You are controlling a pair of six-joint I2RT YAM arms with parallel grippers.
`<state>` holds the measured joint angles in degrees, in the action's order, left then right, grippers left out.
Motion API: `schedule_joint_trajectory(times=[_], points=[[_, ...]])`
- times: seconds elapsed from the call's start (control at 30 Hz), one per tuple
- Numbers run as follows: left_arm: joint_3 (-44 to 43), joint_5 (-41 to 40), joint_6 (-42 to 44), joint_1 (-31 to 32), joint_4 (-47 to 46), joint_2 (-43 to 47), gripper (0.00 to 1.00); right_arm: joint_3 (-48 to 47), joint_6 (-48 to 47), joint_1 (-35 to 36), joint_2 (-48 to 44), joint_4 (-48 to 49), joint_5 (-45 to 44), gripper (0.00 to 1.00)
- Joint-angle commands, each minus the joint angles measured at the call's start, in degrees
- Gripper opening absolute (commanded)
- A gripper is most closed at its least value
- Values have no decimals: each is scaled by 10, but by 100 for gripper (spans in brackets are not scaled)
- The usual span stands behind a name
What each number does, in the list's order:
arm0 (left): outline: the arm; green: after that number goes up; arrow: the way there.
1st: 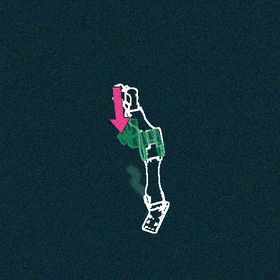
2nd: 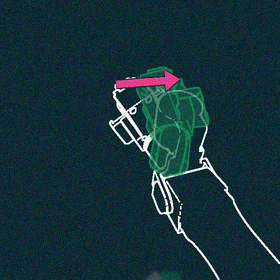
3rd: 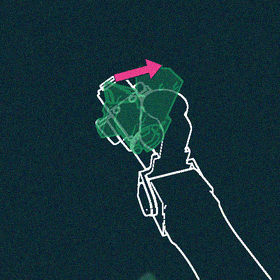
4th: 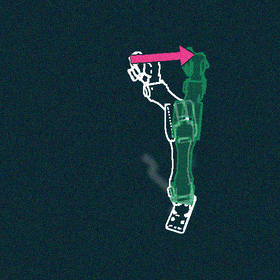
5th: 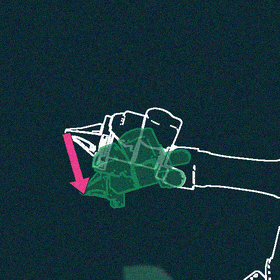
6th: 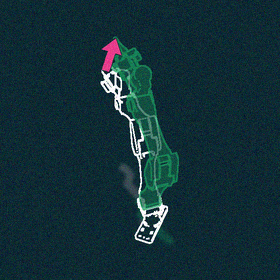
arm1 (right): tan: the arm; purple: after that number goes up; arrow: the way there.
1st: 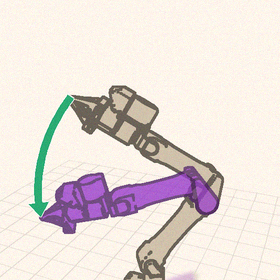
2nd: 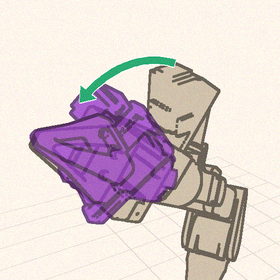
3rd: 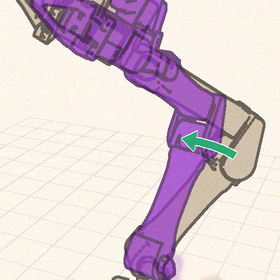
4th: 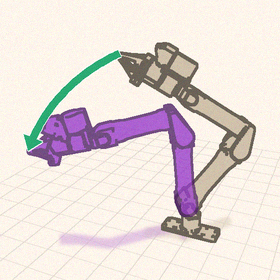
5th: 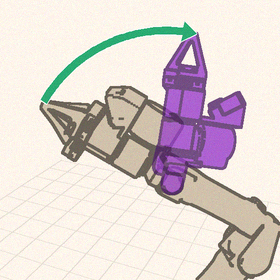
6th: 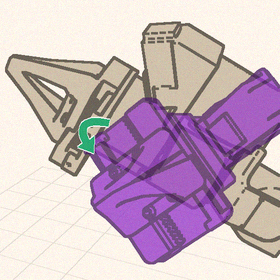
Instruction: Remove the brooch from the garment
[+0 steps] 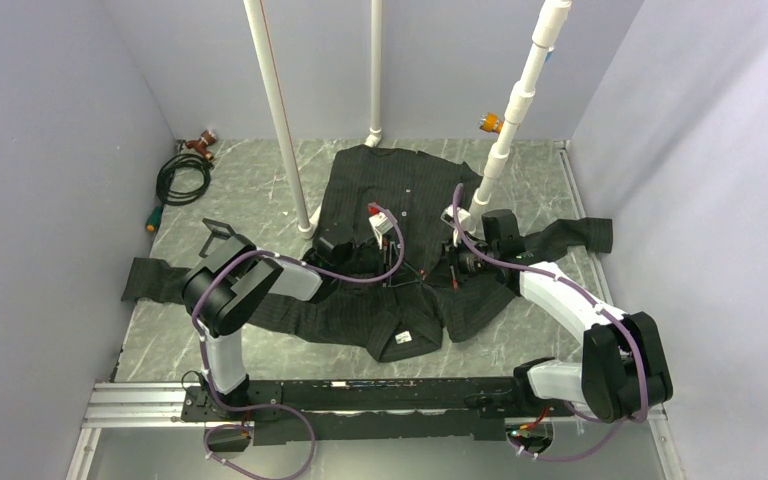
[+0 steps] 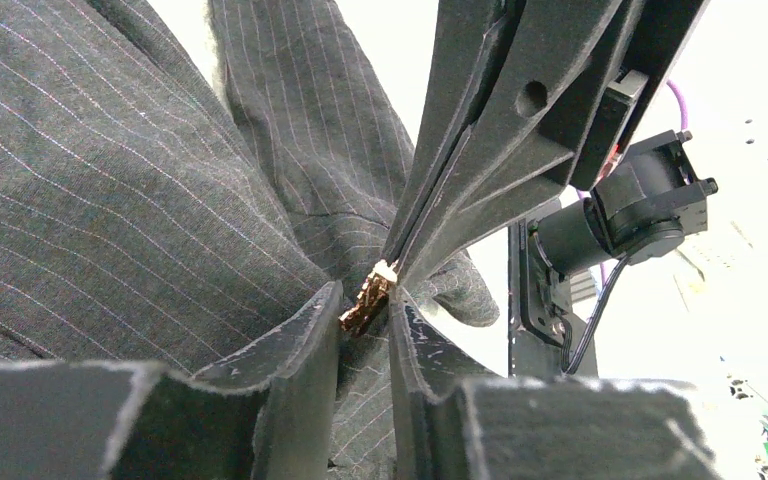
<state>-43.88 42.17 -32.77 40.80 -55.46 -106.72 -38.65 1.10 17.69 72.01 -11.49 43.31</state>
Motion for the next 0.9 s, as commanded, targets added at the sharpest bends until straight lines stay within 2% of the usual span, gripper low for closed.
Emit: schedule_joint_trajectory(times=[0.0,0.13,0.27,0.4,0.63,0.87], points=[[-11,-2,-8,2,-13,-9,25,-11,2,-1,-5,23,17,0],[-12,-3,-9,2,-9,-13,21,-11,1,-1,-5,22,20,0],[-13,1,-9,2,-11,-16,21,-11,-1,-1,-5,22,18,0],[-7,16,-16,-1,-32,-16,32,-11,-3,-2,-5,20,0,0],[-1,59,5,-13,-49,15,45,-10,-14,-2,-4,18,-13,0],[17,74,89,-43,-24,56,48,-8,-54,-2,-7,17,15,0]])
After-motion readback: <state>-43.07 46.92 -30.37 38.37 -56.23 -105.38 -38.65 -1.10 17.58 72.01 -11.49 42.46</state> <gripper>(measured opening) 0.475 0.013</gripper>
